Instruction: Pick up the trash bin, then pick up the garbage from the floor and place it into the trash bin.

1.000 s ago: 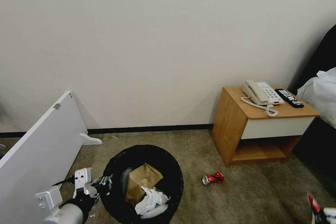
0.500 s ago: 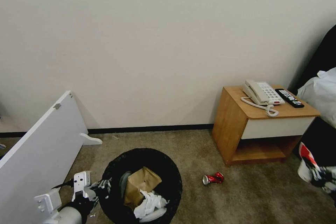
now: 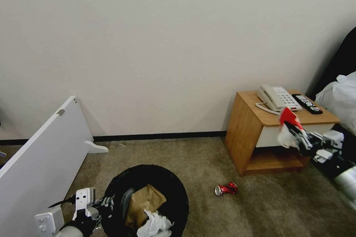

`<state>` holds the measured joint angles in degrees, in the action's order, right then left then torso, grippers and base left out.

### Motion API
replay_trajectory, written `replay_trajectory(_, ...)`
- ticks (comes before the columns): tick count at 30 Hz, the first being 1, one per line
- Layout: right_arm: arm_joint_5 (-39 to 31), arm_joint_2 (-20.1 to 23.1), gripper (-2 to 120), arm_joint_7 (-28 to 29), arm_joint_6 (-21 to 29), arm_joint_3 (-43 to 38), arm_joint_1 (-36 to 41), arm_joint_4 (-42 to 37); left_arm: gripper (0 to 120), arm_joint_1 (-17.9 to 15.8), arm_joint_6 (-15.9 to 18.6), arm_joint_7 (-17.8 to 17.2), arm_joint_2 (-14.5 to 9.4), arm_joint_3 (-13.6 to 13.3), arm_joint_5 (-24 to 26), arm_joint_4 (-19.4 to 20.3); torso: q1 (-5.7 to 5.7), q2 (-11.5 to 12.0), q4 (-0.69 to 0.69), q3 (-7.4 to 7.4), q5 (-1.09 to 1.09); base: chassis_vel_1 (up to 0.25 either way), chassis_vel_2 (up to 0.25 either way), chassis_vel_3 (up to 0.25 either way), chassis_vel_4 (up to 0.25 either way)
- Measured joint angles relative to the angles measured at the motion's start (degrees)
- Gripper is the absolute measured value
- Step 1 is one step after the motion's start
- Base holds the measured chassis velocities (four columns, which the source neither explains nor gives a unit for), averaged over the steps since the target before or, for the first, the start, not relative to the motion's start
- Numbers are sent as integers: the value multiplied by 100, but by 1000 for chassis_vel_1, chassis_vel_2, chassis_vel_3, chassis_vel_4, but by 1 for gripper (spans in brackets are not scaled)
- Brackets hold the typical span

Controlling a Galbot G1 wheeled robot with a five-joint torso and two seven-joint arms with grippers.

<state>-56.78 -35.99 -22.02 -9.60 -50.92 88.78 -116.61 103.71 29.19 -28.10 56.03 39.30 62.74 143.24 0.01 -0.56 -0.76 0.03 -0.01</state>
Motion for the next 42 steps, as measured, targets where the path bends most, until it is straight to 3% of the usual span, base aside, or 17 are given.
replay_trajectory(6,-1273,645,3,-774,-238,925,-737,-1103,4,-19,15,-9,-91,-58,74,1,0,0,0,-1,0,0,0,0,0)
replay_trajectory(11,-1560,890,3,-907,-195,1334,-1082,-1277,4,-44,23,-11,-108,-53,110,1,0,0,2,-1,1,0,0,0,0)
replay_trajectory(14,-1828,1317,3,-1343,-93,1723,-1333,-1286,4,-67,31,-13,-99,-68,123,1,0,0,0,-1,-1,0,0,0,0)
replay_trajectory(19,-1896,1425,3,-1504,-84,2111,-1669,-1204,4,-146,46,-13,-88,-141,120,1,0,0,-2,-1,0,0,0,0,0)
replay_trajectory(24,-1917,1115,3,-1529,-84,3132,-2643,-1024,4,-260,49,-18,-132,-154,158,1,0,-1,-1,0,-1,0,0,0,0)
replay_trajectory(32,-1907,91,3,-1656,-37,5346,-4548,-438,4,-377,67,-37,-282,-118,266,1,0,0,0,0,-1,0,0,0,0)
replay_trajectory(42,-1781,-322,3,-1598,-38,6177,-5150,-92,4,-394,71,-41,-241,-134,273,1,0,0,-1,0,0,0,0,0,0)
